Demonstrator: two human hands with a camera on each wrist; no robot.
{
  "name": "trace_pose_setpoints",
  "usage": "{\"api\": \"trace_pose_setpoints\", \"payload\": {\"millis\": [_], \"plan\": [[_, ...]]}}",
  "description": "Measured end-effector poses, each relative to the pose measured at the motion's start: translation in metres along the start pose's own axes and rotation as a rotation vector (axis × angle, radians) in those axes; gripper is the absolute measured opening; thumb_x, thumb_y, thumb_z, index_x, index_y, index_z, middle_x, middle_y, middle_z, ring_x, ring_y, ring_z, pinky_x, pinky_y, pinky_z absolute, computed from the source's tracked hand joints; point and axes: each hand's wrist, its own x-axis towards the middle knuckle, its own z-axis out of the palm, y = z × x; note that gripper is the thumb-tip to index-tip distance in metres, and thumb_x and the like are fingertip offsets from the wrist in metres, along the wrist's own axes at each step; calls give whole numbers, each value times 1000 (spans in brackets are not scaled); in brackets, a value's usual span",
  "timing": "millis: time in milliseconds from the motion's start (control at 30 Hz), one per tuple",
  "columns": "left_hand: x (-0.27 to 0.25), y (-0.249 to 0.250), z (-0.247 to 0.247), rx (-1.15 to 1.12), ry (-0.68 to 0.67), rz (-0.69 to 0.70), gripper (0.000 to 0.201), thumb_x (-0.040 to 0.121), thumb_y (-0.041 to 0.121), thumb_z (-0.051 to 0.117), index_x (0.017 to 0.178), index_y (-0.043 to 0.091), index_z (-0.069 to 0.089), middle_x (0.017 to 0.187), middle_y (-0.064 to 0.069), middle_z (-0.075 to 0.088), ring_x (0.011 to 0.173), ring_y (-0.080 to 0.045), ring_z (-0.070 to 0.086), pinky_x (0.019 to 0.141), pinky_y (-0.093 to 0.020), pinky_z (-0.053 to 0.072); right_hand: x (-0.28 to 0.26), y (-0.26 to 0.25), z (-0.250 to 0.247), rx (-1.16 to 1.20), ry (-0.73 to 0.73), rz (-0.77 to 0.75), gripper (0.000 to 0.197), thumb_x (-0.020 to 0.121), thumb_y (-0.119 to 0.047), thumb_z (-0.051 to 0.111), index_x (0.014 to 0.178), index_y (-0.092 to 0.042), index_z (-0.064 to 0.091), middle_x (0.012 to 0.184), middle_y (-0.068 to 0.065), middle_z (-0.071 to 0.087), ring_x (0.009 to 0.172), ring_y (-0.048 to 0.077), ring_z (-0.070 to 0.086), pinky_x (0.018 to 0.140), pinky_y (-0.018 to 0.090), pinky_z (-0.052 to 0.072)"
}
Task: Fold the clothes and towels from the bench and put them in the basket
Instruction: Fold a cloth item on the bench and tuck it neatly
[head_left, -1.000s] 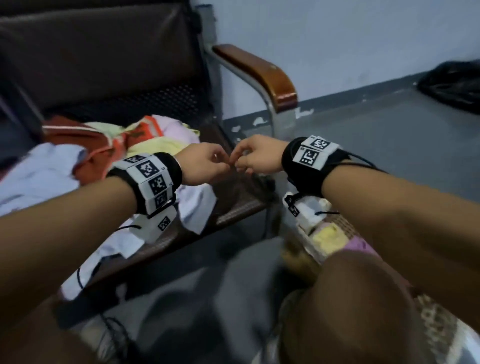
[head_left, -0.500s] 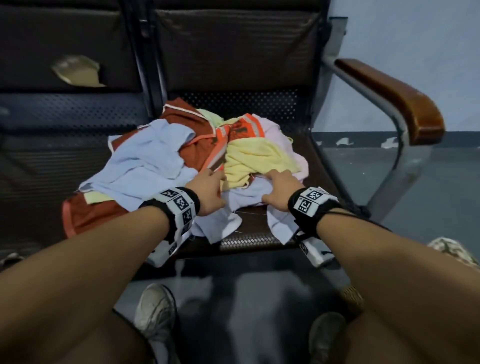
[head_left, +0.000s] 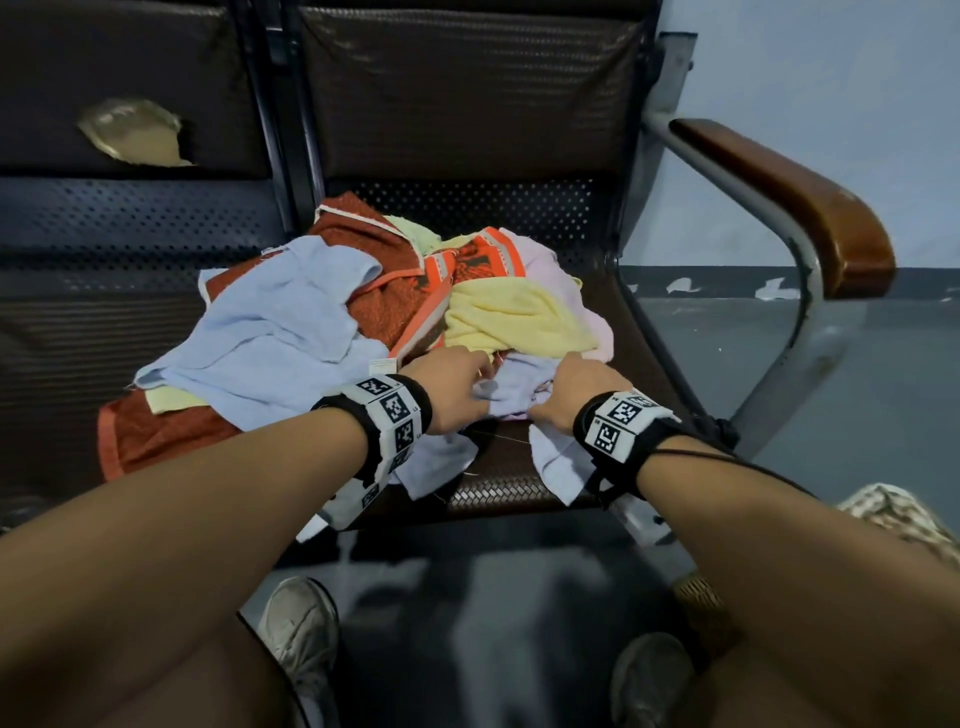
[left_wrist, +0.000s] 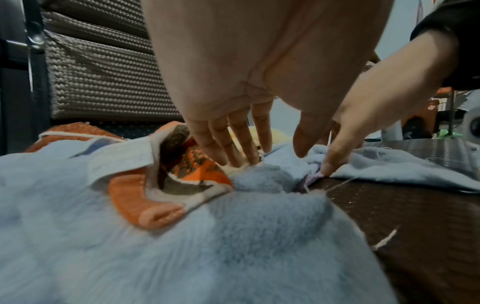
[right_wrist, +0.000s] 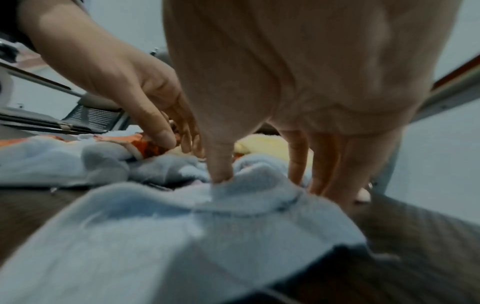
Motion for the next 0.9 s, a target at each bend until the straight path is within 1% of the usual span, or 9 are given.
{"api": "trace_pose_setpoints", "payload": {"millis": [133, 267, 367, 500, 600, 667, 767, 833, 900], "plan": [[4, 8, 10, 56, 17, 33, 52, 86, 41, 63, 133, 19, 52, 123, -7, 62, 109, -29, 59, 93, -41, 50, -2, 11, -3, 43, -24, -60, 22, 93, -19, 60, 110, -5, 63, 113, 16, 68, 97, 31, 65, 76, 32, 50], [7, 12, 16, 29, 68, 45, 79, 79, 50, 71, 144, 22, 36, 124, -10, 53, 108, -32, 57, 91, -41, 50, -12, 12, -18, 318, 37, -216, 29, 96, -17, 49, 115, -11, 71, 112, 15, 71, 106, 34, 64, 86, 32, 51], [9, 13, 13, 31, 139, -4, 69, 83, 50, 68, 140, 25, 38, 124, -12, 51, 108, -34, 57, 90, -43, 50, -22, 16, -33, 614, 124, -314, 33, 97, -12, 41, 108, -17, 72, 111, 9, 71, 105, 27, 62, 92, 36, 50], [12, 13, -2, 47, 282, -47, 23, 97, 33, 48, 110, 20, 61, 110, -11, 57, 101, -35, 57, 87, -46, 49, -24, 30, -49, 898, 253, -337, 33, 97, -8, 37, 81, -13, 66, 87, 10, 68, 84, 19, 60, 83, 36, 47], [12, 17, -13, 5, 462, 18, 37, 104, 33, 38, 79, 14, 59, 94, -13, 64, 88, -34, 56, 78, -46, 45, -21, 42, -52, 928, 342, -282, 33, 96, -12, 36, 79, -10, 64, 83, 8, 67, 79, 17, 59, 80, 34, 47], [10, 22, -22, -60, 592, -3, 39, 105, 35, 36, 74, 17, 50, 85, -15, 66, 76, -33, 54, 67, -39, 36, -19, 48, -50, 926, 370, -244, 34, 97, -14, 36, 76, -17, 63, 83, 4, 68, 83, 20, 61, 81, 33, 47], [7, 22, -31, -247, 662, -46, 18, 94, 23, 49, 106, 16, 61, 110, -12, 68, 102, -33, 61, 83, -40, 46, -20, 43, -54, 1014, 335, -275, 36, 98, -12, 37, 73, -15, 63, 75, -2, 65, 76, 16, 59, 75, 30, 46], [2, 26, -34, -287, 510, 75, 57, 77, 24, 60, 133, 19, 53, 131, -7, 60, 121, -27, 54, 103, -42, 44, -25, 32, -59, 1161, 301, -342, 37, 98, -7, 38, 71, -14, 63, 68, -7, 63, 69, 10, 57, 72, 29, 45], [-3, 34, -29, -247, 359, 195, 58, 70, 35, 68, 124, 18, 58, 120, -4, 64, 113, -26, 57, 96, -42, 46, -31, 22, -66, 1305, 279, -415, 38, 96, -2, 37, 70, -14, 62, 65, -8, 64, 66, 9, 57, 69, 27, 47]]}}
